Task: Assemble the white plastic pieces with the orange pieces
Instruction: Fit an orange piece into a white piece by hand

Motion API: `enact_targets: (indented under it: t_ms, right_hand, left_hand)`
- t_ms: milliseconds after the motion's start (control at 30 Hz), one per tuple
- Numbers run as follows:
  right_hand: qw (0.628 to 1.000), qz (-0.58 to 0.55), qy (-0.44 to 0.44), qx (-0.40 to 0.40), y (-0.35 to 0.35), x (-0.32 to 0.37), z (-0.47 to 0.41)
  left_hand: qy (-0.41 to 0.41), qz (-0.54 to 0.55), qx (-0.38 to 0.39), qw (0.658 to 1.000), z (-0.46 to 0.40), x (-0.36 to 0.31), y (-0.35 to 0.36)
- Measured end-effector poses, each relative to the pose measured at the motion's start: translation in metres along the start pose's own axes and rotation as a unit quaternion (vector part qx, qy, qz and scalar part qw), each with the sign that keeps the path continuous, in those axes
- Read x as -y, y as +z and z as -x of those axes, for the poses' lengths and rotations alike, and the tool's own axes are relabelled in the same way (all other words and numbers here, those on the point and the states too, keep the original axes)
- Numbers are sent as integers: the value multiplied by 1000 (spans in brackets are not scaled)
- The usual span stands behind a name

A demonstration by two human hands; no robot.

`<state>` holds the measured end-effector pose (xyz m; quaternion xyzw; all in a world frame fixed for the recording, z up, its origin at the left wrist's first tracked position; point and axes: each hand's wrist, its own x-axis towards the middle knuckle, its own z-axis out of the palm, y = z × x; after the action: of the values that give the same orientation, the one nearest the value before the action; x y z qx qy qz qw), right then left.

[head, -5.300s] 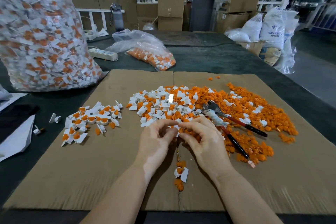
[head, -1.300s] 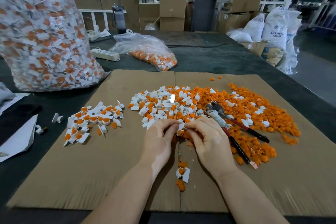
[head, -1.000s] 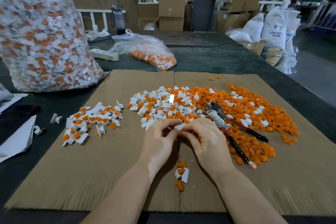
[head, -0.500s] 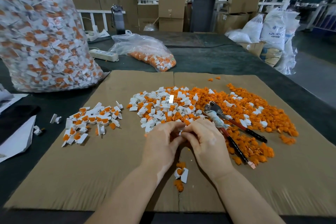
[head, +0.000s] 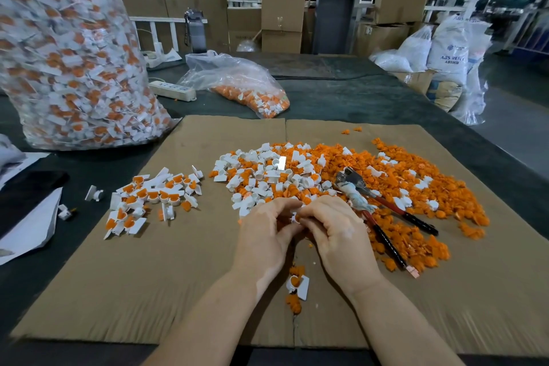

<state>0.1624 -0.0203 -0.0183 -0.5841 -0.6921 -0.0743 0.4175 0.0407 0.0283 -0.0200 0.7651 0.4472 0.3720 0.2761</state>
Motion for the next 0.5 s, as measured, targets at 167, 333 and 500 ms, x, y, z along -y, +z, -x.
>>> enact_targets:
  t_ms: [167, 333, 500]
  right_hand:
    - [999, -7, 20, -27, 1, -1, 1]
    - [999, -5, 13, -32, 4, -2, 0]
    - [999, 13, 8, -33, 5, -4, 0]
  left_hand:
    - [-16, 33, -57, 998, 0, 6, -10]
    - [-109, -38, -160, 980, -18, 38, -49]
    - [-159, -267, -154, 938, -23, 58, -71]
